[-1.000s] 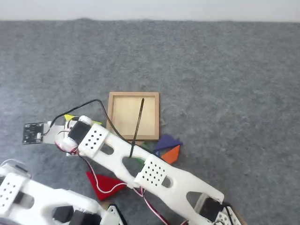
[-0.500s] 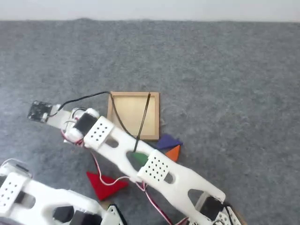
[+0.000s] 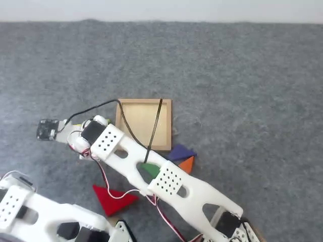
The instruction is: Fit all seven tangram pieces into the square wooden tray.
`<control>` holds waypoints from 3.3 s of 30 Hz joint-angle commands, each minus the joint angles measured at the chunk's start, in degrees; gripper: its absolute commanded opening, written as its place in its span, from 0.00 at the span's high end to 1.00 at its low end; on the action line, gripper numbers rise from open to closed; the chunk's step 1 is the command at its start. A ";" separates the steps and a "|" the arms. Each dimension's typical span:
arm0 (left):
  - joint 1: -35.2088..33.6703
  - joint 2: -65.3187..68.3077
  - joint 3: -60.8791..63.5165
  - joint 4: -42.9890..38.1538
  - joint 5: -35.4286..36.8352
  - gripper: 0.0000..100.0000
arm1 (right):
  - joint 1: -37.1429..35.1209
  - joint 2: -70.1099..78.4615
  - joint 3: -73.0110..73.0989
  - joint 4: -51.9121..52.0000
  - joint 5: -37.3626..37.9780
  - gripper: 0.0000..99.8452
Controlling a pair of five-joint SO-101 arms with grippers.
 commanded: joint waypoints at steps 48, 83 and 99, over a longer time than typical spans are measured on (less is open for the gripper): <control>0.44 -1.85 -0.31 -1.76 -1.05 0.84 | 7.96 0.84 -5.80 -9.71 -11.96 0.99; 0.53 -1.93 0.13 -1.85 -1.05 0.84 | 4.26 6.11 -15.74 -28.88 -8.00 0.99; 0.53 -1.93 0.13 -1.85 -1.05 0.84 | 9.10 -5.32 -0.97 -6.64 -7.65 0.99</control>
